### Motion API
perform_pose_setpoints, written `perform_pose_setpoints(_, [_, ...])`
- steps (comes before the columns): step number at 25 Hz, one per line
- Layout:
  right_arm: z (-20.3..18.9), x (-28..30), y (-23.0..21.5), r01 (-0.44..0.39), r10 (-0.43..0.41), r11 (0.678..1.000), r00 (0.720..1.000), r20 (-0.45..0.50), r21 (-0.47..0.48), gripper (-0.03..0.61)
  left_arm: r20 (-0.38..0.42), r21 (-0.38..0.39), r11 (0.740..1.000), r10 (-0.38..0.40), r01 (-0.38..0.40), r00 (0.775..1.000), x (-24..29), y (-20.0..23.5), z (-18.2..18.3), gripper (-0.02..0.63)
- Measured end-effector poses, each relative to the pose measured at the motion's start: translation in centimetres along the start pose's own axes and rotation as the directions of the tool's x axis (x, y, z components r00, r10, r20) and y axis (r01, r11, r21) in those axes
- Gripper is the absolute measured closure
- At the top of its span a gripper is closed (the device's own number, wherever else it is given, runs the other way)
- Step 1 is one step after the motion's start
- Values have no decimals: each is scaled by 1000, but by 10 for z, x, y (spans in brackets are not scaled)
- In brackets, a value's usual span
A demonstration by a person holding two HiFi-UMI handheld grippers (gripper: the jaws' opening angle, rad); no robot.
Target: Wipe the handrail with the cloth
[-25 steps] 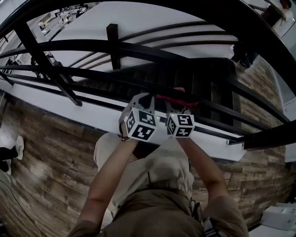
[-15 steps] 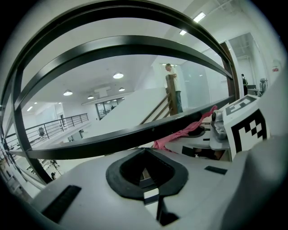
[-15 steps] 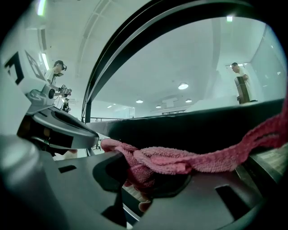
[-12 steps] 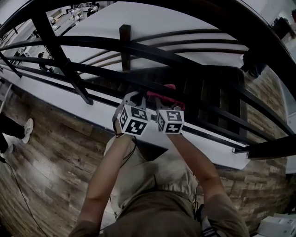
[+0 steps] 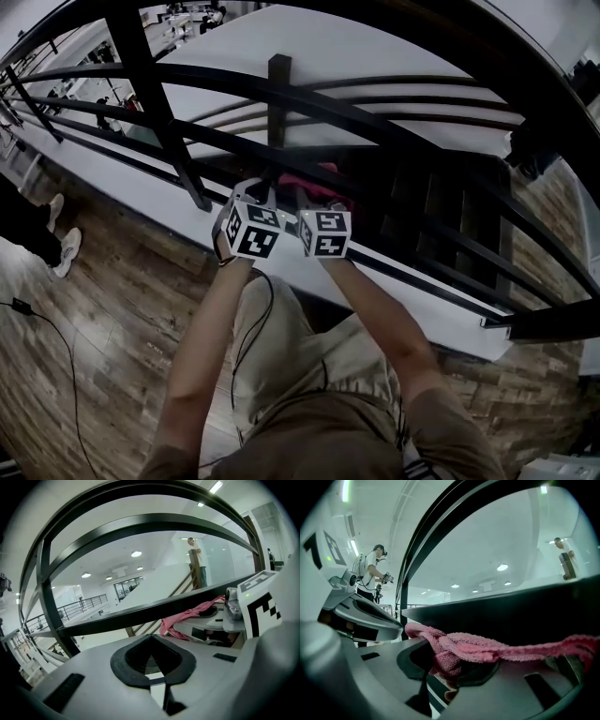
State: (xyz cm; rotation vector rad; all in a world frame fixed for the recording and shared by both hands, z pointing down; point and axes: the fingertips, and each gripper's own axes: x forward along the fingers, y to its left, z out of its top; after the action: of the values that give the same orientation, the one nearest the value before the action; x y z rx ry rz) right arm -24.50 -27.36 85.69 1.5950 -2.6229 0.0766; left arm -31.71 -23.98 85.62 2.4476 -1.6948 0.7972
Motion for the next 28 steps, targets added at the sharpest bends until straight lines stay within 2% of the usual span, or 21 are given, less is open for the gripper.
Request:
perform_pose_setpoints(10, [3,90,95,-104,104,995,994,16,-3,449,-91,-11,989,149,-151,985,4,113,-58,597])
perform_pose_setpoints(15, [3,122,139,-162,164,984,986,17,-70,449,-122,-29,972,229,-234,966,-3,159,-88,597])
perform_pose_setpoints(19, [0,146,174,-196,196,977,981,-12,-77,449,-128,-55,961,262,-271,957,-11,187,-104,598])
perform_pose_setpoints(28, [5,198,235,-258,259,961,966,3,-97,449,-131,-64,948,302,-312,944,-31,230,-122,597])
